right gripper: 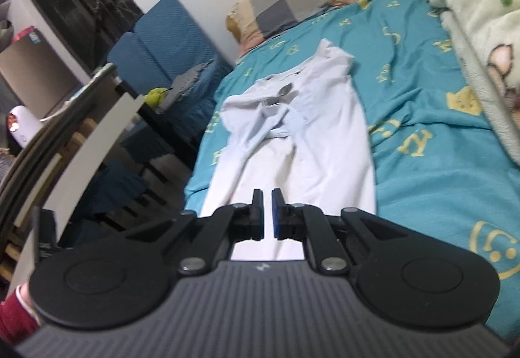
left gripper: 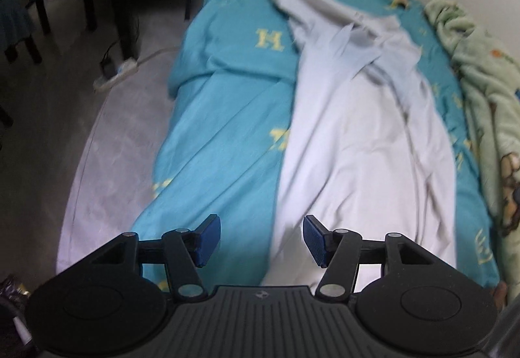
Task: Fold clothes
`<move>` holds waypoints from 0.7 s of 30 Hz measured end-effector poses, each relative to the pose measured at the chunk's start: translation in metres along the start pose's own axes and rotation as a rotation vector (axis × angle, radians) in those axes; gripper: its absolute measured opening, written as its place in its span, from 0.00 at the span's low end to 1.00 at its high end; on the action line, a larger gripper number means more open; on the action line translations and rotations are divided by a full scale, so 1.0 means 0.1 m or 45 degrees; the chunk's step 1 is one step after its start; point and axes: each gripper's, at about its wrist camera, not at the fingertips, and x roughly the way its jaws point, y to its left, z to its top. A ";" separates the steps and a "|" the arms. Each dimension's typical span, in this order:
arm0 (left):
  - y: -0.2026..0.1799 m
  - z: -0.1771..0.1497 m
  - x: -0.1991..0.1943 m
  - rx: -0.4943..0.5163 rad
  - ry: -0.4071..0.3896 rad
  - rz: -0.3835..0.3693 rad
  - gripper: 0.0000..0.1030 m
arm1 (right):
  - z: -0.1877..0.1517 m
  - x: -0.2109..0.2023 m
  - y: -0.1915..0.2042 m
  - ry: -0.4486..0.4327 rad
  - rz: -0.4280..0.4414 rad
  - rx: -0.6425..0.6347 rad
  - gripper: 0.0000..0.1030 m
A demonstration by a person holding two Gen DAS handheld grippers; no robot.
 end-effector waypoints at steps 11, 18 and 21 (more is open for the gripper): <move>-0.14 -0.31 0.32 0.150 0.474 0.022 0.48 | 0.04 0.07 -0.11 0.053 0.046 0.093 0.08; -0.66 -0.46 -0.23 0.444 0.320 0.139 0.03 | 0.03 0.08 -0.16 0.076 0.049 0.120 0.08; -1.03 -0.47 -0.65 0.636 0.221 0.164 0.03 | 0.02 0.07 -0.20 0.077 0.040 0.137 0.08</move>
